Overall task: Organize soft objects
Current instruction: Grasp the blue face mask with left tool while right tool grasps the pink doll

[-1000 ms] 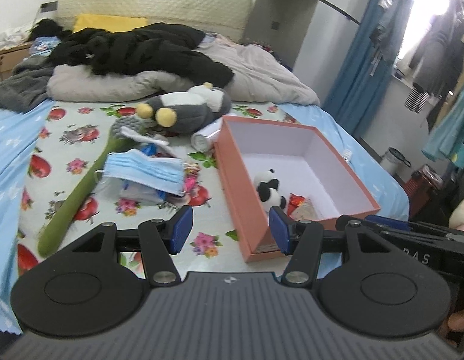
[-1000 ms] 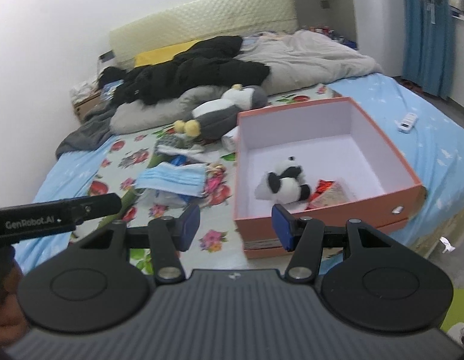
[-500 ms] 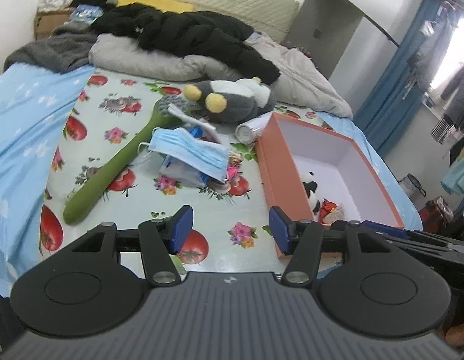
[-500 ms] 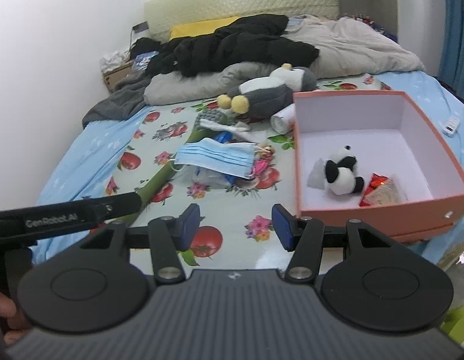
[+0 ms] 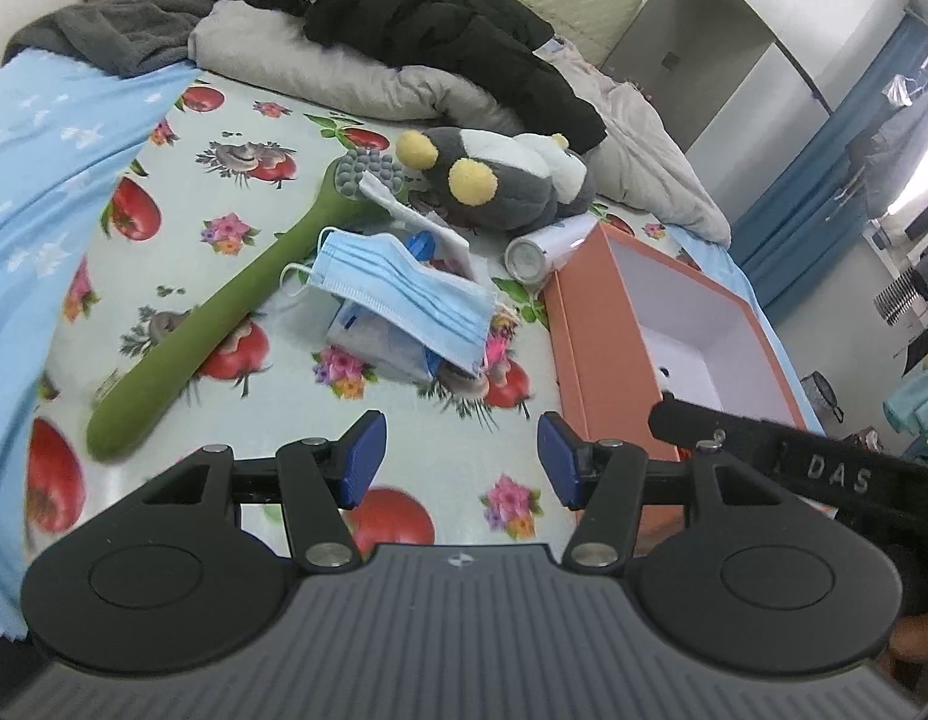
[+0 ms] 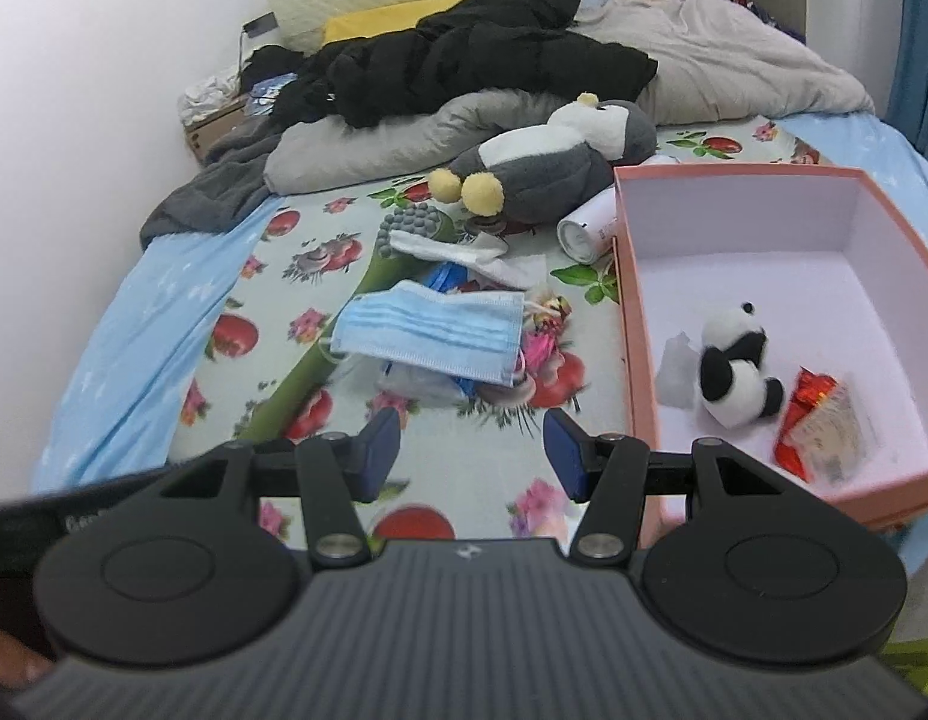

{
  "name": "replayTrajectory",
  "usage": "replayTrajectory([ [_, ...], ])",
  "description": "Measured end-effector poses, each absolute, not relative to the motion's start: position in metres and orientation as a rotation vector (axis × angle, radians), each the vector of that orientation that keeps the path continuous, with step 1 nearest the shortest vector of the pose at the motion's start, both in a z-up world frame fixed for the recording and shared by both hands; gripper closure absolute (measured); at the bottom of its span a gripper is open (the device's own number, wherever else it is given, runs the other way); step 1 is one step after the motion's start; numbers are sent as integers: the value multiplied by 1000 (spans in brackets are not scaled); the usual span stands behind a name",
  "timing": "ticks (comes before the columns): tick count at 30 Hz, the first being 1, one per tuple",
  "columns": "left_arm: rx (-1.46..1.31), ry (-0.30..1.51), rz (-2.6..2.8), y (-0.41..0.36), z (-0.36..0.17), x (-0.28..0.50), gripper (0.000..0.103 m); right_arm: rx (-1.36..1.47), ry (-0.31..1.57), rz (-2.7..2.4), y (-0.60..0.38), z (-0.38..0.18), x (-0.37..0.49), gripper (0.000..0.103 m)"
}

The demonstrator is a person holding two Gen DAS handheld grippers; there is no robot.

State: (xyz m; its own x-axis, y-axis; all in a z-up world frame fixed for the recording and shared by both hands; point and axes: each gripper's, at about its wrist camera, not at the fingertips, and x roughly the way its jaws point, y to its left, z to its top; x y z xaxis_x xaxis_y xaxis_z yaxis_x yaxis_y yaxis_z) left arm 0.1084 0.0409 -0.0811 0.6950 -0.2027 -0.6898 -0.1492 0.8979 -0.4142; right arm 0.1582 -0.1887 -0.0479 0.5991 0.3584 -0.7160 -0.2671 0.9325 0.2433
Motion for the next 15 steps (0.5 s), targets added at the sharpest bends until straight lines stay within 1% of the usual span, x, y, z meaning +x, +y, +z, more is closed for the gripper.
replayTrajectory([
  [9, -536, 835, -18, 66, -122, 185, 42, 149, 941, 363, -161, -72, 242, 49],
  [10, -543, 838, -14, 68, -127, 193, 43, 151, 946, 353, -160, -77, 250, 52],
  [12, -559, 846, -11, 73, -137, 207, 46, 154, 962, 326, -156, -88, 268, 54],
  [15, -595, 867, -10, 79, -154, 226, 53, 161, 983, 291, -152, -106, 294, 69],
])
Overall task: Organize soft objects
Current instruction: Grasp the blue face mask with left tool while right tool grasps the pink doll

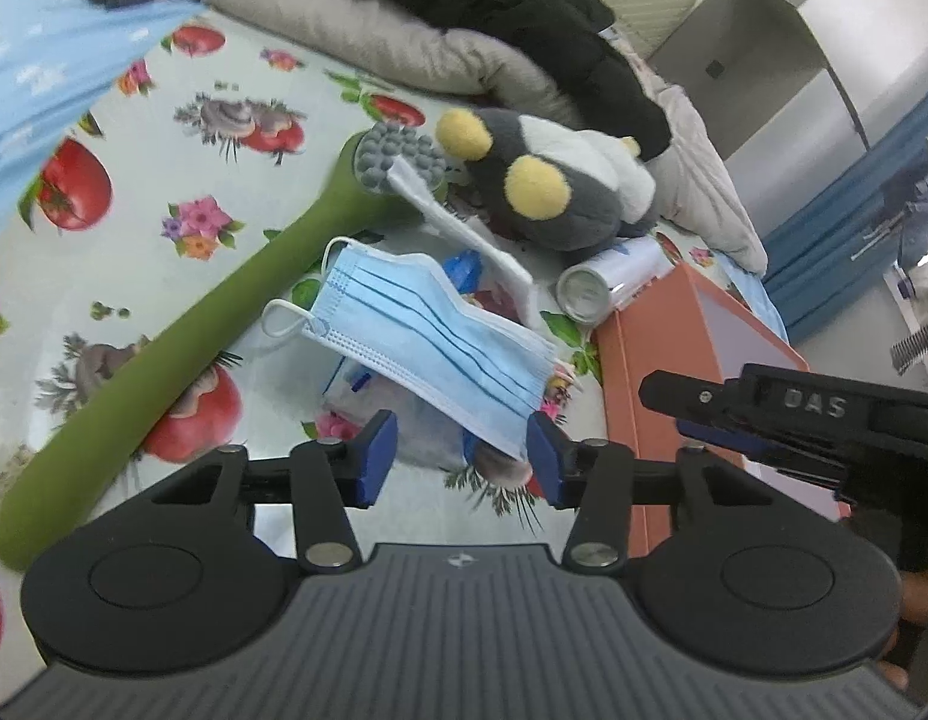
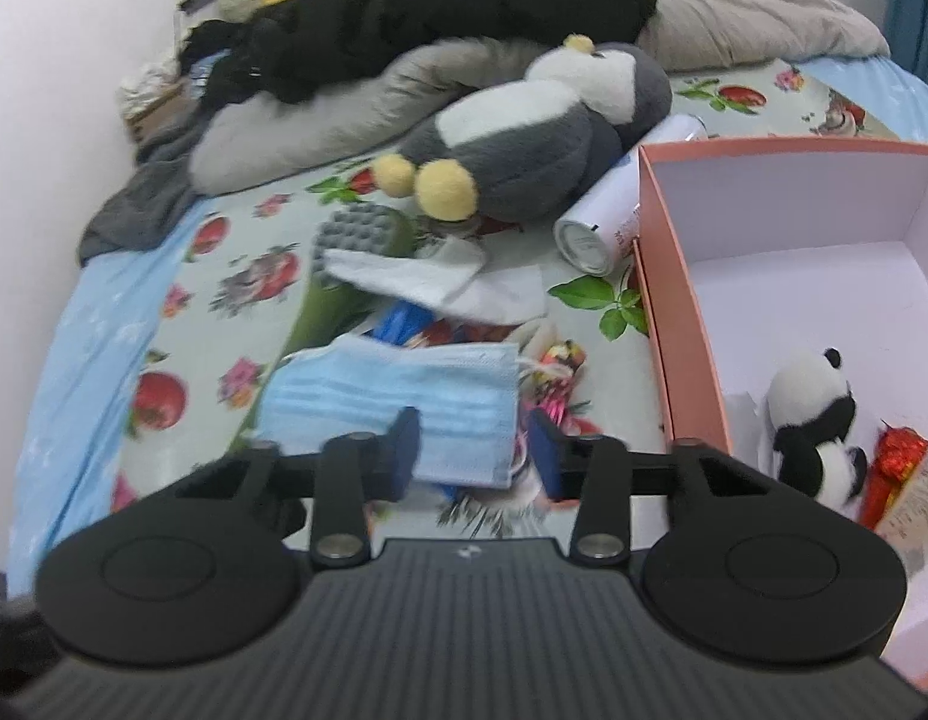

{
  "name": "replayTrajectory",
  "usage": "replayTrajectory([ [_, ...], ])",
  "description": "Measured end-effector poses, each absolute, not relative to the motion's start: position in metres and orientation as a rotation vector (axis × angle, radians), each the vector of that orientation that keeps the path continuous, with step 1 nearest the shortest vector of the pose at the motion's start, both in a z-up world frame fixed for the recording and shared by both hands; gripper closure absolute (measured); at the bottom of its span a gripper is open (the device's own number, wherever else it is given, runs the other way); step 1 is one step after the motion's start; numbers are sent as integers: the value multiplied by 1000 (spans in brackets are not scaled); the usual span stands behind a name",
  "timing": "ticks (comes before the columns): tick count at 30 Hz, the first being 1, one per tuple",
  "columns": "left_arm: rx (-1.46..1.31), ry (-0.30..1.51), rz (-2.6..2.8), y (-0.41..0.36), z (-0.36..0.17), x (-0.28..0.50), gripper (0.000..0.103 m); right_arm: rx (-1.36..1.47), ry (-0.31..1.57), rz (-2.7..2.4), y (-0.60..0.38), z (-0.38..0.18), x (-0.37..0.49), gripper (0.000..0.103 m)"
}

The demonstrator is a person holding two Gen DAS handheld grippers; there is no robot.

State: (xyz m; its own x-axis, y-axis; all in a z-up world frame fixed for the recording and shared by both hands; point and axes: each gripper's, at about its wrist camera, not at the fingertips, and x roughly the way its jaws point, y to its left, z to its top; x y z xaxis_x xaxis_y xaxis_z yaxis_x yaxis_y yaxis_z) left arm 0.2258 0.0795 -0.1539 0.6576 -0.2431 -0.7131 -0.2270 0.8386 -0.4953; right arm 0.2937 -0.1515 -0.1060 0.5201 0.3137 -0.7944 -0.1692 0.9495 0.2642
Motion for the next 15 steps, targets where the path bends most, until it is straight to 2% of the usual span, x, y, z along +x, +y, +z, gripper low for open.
replayTrajectory([
  [2, -620, 875, -11, 83, -165, 237, 57, 164, 994, 257, -149, -117, 310, 72],
  [7, -702, 899, 5, 89, -191, 260, 57, 182, 1009, 129, -145, -145, 342, 80],
  [15, -818, 879, 36, 95, -210, 270, 57, 233, 1020, -17, -146, -177, 372, 81],
])
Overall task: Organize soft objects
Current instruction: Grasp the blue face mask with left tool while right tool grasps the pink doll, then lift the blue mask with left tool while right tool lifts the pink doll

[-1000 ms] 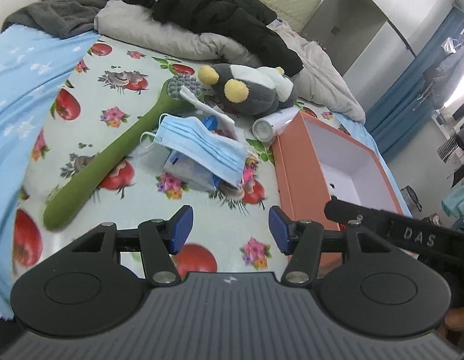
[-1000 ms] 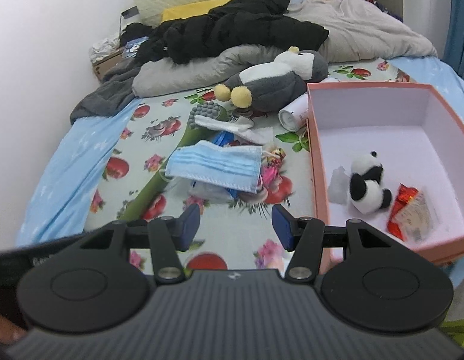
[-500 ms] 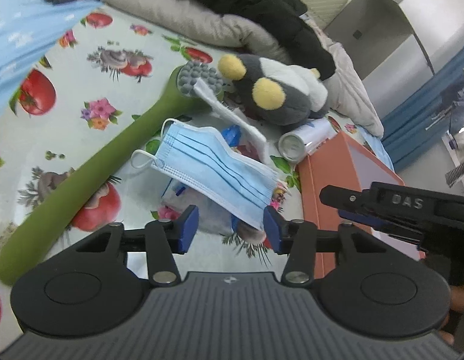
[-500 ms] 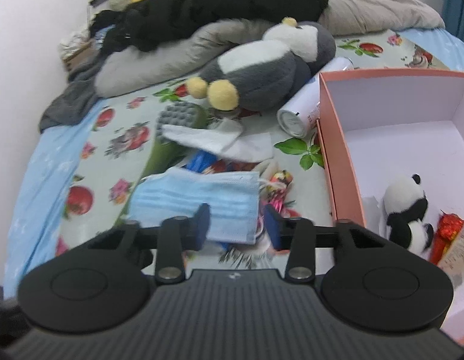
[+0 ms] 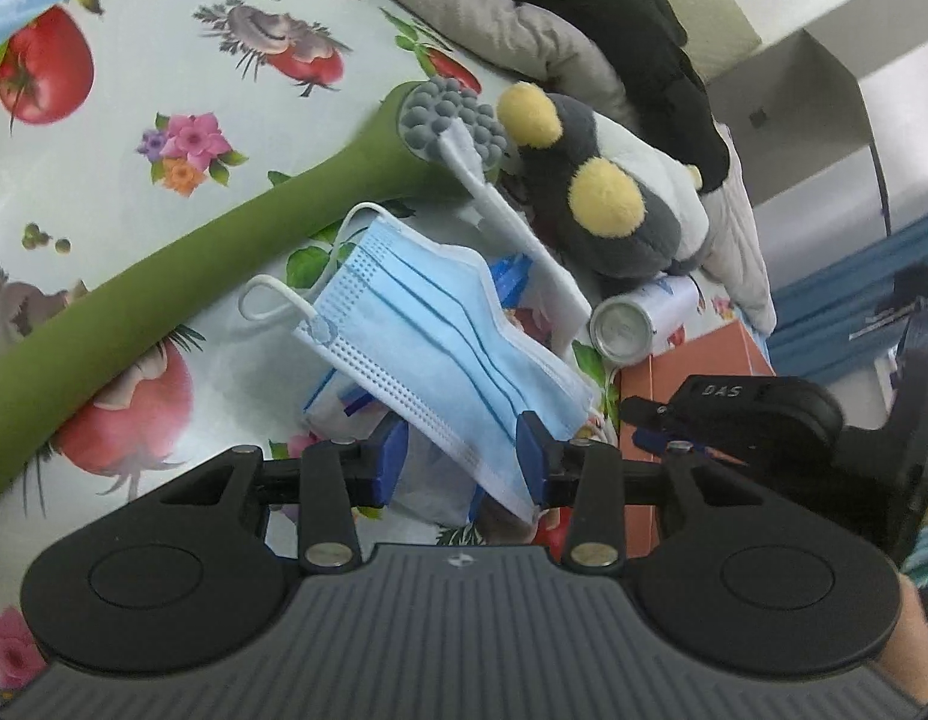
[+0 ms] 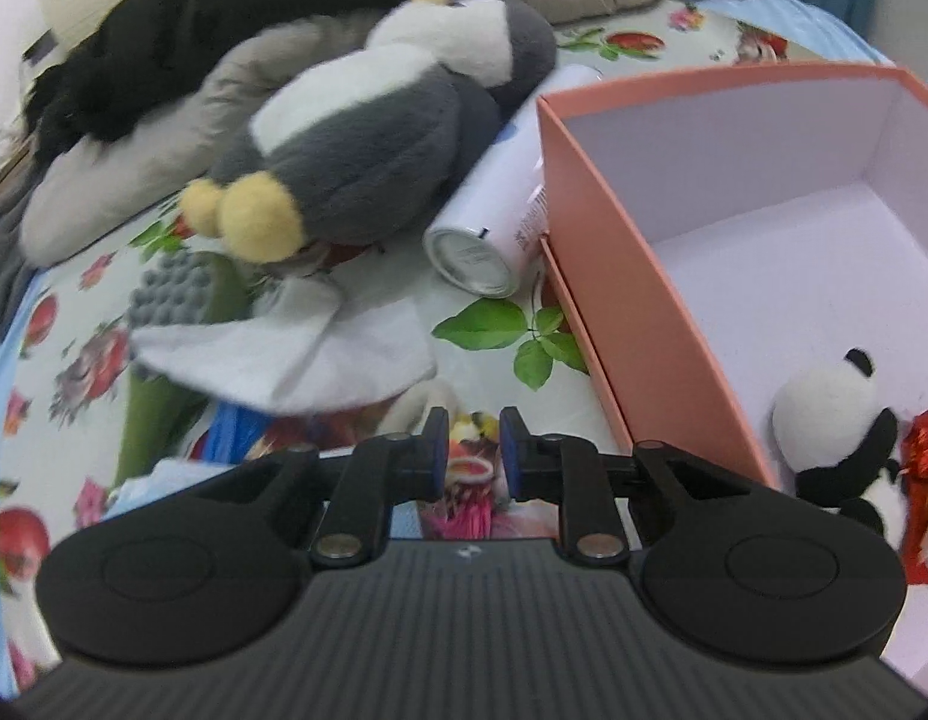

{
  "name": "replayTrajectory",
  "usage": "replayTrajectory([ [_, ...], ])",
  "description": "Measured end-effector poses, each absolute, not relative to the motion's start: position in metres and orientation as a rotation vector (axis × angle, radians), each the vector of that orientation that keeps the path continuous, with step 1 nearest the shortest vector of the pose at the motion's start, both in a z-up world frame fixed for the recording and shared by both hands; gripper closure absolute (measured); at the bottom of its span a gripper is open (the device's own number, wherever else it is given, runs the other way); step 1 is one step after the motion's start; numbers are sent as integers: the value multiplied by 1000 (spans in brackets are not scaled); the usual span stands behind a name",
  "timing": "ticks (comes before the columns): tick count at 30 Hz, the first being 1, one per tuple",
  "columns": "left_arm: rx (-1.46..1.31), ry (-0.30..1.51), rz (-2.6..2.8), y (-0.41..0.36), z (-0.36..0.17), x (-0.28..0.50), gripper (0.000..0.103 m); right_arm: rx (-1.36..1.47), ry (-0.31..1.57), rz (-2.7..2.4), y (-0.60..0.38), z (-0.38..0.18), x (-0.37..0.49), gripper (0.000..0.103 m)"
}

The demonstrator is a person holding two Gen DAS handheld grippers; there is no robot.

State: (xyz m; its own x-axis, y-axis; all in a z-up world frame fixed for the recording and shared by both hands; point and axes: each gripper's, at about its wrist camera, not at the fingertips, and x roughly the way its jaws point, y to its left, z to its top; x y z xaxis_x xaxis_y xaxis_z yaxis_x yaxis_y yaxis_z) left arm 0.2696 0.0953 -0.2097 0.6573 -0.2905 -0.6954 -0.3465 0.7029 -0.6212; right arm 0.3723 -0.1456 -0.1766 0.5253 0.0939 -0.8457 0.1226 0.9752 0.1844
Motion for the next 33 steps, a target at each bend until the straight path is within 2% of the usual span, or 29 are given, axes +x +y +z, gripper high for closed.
replayTrajectory([
  [4, -831, 879, 50, 95, -215, 274, 57, 251, 1046, -57, -146, -192, 384, 78],
  [6, -838, 871, 54, 95, -216, 274, 57, 290, 1081, -27, -146, -198, 388, 72],
  [9, -832, 862, 63, 93, -216, 276, 60, 344, 1141, 16, -144, -206, 393, 72],
  [10, -827, 864, 64, 93, -216, 276, 75, 346, 1142, 19, -144, -207, 393, 72],
  [11, -823, 868, 64, 92, -215, 277, 84, 343, 1134, 15, -144, -206, 392, 72],
  [14, -806, 853, 52, 91, -210, 275, 95, 320, 1112, 21, -144, -201, 388, 74],
  [20, -778, 815, 9, 86, -187, 262, 100, 269, 1060, 51, -146, -180, 370, 74],
  [26, -733, 793, -32, 81, -163, 238, 100, 220, 1013, 81, -149, -156, 337, 74],
  [33, -715, 825, -22, 87, -160, 189, 100, 170, 1004, 136, -149, -141, 290, 74],
])
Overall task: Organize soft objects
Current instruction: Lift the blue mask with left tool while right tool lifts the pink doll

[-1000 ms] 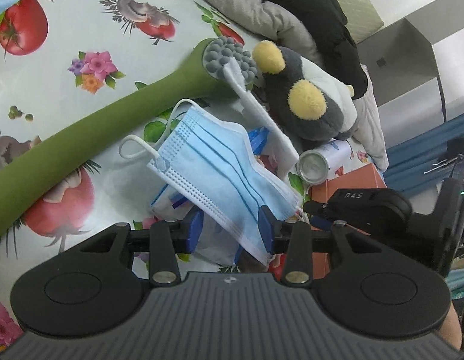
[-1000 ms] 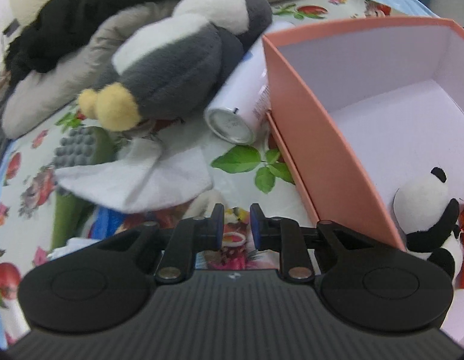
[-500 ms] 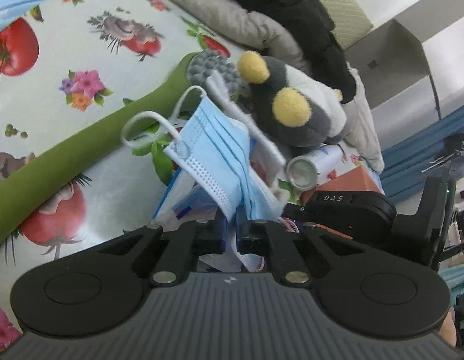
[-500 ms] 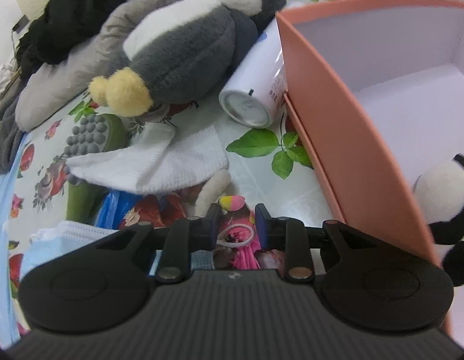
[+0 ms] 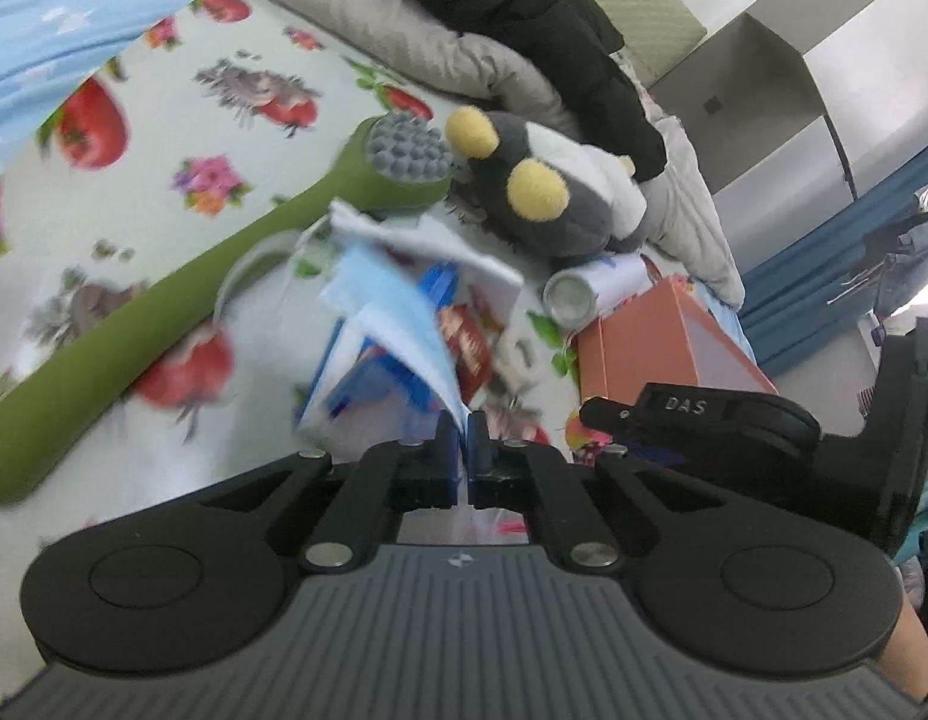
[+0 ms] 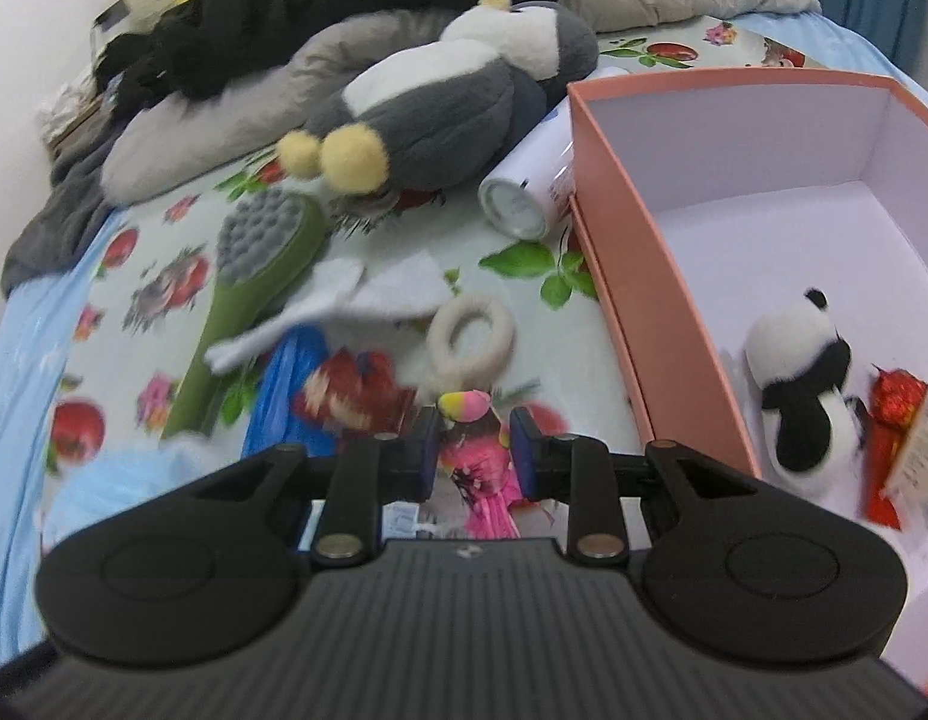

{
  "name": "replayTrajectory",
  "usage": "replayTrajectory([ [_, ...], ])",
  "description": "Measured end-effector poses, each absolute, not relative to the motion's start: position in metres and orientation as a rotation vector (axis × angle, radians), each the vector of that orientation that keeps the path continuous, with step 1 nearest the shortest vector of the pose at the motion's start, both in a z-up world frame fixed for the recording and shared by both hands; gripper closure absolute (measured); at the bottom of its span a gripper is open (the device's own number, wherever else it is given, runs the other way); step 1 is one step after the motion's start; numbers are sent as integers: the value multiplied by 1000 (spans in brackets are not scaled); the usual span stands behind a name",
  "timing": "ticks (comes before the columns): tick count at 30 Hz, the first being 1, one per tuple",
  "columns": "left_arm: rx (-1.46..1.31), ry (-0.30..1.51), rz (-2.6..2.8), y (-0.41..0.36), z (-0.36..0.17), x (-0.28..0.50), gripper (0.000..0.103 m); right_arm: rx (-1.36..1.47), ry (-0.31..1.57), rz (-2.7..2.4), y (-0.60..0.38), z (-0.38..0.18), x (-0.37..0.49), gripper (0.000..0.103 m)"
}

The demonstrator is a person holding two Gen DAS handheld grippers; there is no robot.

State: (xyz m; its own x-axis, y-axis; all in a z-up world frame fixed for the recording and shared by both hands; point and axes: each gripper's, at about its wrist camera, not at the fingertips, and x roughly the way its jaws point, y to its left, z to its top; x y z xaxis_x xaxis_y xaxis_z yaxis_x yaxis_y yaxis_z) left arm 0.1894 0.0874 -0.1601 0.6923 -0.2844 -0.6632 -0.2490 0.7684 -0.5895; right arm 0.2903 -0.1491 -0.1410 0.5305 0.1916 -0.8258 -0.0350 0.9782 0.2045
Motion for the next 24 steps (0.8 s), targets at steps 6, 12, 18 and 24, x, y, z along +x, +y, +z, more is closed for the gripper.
replayTrajectory([
  [6, -718, 839, -4, 96, -159, 145, 100, 144, 1024, 161, -149, -139, 248, 74],
  [12, -700, 847, 3, 99, -156, 113, 100, 142, 1019, 185, -155, -134, 213, 74],
  [18, -735, 897, 11, 98, -176, 112, 99, 117, 1034, 221, -157, -149, 193, 74],
  [24, -800, 943, 10, 89, -192, 139, 57, 66, 1019, 254, -158, -155, 185, 74],
])
